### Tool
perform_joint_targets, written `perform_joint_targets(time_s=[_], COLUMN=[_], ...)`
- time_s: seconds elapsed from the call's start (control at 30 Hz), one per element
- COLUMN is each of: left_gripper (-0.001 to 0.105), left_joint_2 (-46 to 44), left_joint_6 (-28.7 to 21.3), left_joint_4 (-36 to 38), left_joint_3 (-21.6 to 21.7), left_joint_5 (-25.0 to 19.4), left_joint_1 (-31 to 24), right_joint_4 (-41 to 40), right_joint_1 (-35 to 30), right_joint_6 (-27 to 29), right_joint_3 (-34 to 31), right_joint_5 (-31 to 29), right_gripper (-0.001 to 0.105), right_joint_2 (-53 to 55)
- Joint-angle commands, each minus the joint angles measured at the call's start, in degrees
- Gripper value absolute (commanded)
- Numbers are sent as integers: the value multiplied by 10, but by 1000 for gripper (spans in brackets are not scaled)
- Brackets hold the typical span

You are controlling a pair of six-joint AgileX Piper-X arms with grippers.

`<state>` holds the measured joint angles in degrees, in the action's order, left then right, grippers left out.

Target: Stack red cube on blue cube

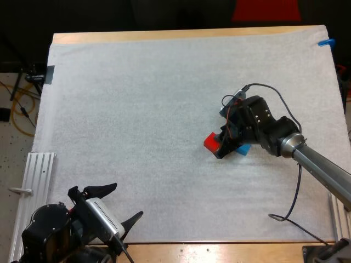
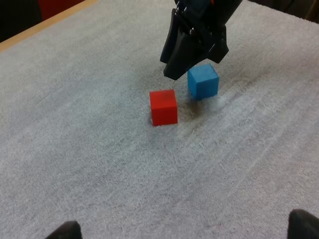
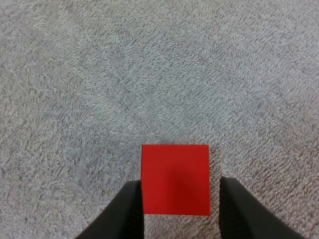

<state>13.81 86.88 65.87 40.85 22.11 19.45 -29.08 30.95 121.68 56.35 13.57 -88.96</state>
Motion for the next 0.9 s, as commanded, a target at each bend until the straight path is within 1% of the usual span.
perform_joint_targets(time_s=[0.0,0.17,0.3,0.37,0.53,0.6,0.63,0.87], left_gripper=[76,76,76,76,76,76,76,76], left_joint_2=[3,3,3,3,3,3,3,3], left_joint_6=[-1,-1,-1,-1,-1,-1,-1,-1], left_joint_4=[-3,-12,-24,-26,-28,-28,-28,-28], left_joint_3=[4,4,4,4,4,4,4,4], left_joint_5=[-5,-5,-5,-5,-5,-5,-5,-5], left_joint_1=[2,2,2,2,2,2,2,2], right_joint_4=[-1,-1,-1,-3,-4,-3,-3,-3], right_joint_1=[0,0,0,0,0,0,0,0], right_joint_6=[7,7,7,7,7,7,7,11], right_joint_3=[5,5,5,8,28,35,39,48], right_joint_5=[-1,-1,-16,-19,-18,-18,-18,-18], right_gripper=[34,34,36,39,64,69,71,70], right_joint_2=[6,6,6,6,6,6,5,-29])
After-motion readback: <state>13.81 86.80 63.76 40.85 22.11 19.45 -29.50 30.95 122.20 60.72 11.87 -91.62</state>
